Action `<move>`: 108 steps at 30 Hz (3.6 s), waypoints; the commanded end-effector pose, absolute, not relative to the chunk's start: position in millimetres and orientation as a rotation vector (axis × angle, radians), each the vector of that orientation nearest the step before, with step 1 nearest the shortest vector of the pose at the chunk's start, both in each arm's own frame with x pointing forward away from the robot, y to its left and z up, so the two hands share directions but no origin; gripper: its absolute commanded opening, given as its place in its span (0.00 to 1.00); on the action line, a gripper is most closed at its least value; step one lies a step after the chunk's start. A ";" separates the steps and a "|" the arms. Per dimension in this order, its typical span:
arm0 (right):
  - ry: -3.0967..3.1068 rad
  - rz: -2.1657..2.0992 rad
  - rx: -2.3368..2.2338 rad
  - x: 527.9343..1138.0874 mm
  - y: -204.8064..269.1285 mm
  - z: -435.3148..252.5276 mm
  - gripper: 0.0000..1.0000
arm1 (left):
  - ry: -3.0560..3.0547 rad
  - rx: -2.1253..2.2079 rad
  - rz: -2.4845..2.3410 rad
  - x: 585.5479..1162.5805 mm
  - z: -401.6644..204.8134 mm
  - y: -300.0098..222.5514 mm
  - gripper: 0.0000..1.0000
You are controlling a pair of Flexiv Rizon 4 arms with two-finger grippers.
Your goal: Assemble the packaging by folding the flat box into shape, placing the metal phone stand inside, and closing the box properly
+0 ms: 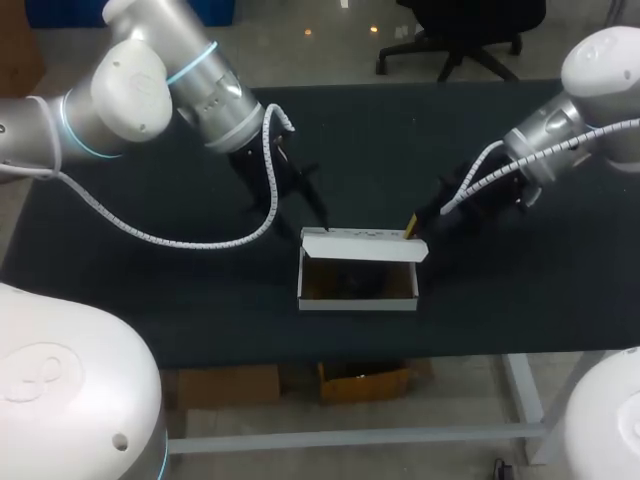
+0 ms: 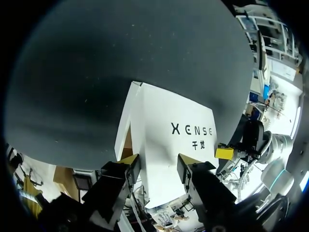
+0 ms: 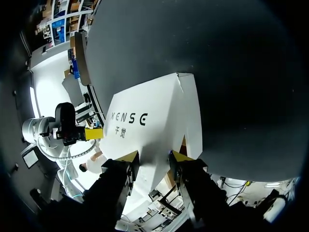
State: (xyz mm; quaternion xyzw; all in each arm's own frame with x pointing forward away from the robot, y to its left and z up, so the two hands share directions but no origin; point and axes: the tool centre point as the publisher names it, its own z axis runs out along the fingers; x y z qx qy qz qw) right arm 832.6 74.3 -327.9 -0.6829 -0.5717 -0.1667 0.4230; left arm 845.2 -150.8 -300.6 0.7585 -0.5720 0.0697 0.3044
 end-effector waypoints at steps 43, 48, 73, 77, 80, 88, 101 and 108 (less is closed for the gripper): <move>-1.383 -0.409 -1.716 844.9 81.4 -319.9 0.40 | -1.462 2.008 0.143 853.7 -296.5 -153.1 0.52; -1.376 -0.412 -1.720 845.7 82.0 -318.5 0.40 | -1.458 2.005 0.143 854.5 -295.9 -155.2 0.51; -1.387 -0.411 -1.721 845.4 90.2 -319.6 0.40 | -1.424 1.995 0.192 850.1 -296.7 -154.3 0.50; -1.386 -0.406 -1.721 846.6 90.2 -323.4 0.40 | -1.421 1.992 0.199 847.8 -299.4 -153.7 0.50; -1.382 -0.402 -1.721 844.0 90.9 -325.1 0.40 | -1.412 1.987 0.204 847.6 -301.4 -152.5 0.50; -1.390 -0.400 -1.719 844.0 93.5 -325.3 0.40 | -1.409 1.988 0.204 847.1 -303.6 -151.4 0.50; -1.378 -0.404 -1.729 839.1 83.9 -331.3 0.41 | -1.411 1.985 0.205 844.2 -309.2 -144.8 0.51; -1.379 -0.409 -1.728 832.5 82.3 -331.1 0.41 | -1.417 1.988 0.207 842.9 -308.5 -143.9 0.53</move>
